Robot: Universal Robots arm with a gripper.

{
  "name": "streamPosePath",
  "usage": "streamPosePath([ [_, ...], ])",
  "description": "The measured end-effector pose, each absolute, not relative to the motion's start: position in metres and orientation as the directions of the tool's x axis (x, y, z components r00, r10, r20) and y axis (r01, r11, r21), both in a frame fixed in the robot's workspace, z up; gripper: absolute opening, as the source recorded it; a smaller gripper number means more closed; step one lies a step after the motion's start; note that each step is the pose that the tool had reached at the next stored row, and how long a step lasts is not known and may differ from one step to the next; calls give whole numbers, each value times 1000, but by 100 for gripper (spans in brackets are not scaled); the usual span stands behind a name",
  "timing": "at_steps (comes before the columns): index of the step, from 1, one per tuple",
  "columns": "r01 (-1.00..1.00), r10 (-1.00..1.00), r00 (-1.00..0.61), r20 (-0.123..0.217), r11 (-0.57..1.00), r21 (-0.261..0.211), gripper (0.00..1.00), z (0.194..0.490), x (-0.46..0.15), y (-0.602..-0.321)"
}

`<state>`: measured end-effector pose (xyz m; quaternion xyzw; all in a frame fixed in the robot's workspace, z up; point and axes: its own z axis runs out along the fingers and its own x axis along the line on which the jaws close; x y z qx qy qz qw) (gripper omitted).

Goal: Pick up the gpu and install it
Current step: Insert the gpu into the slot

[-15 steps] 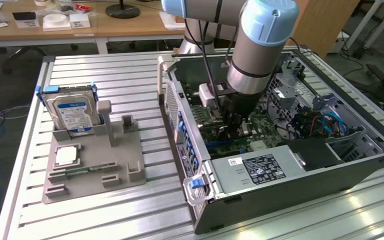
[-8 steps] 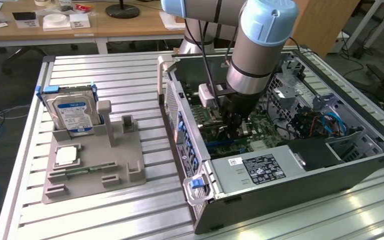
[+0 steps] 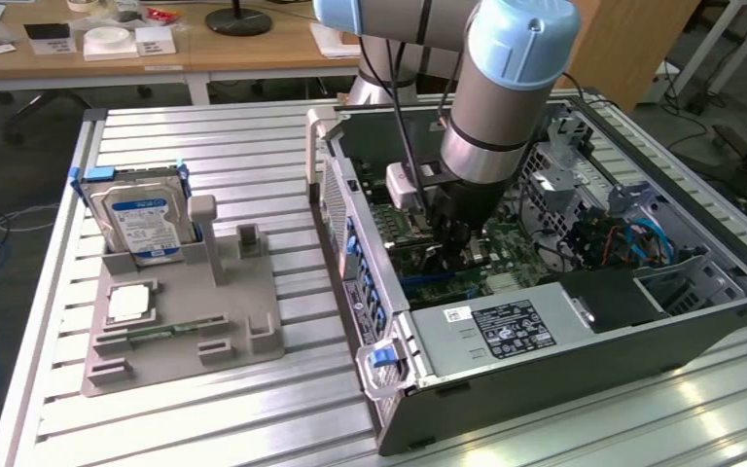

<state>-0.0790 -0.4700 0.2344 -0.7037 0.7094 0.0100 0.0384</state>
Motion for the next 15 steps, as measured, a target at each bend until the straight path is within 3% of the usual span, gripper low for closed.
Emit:
streamPosePath([
  [15, -999, -999, -7, -47, 9, -40, 28, 234, -79, -468],
])
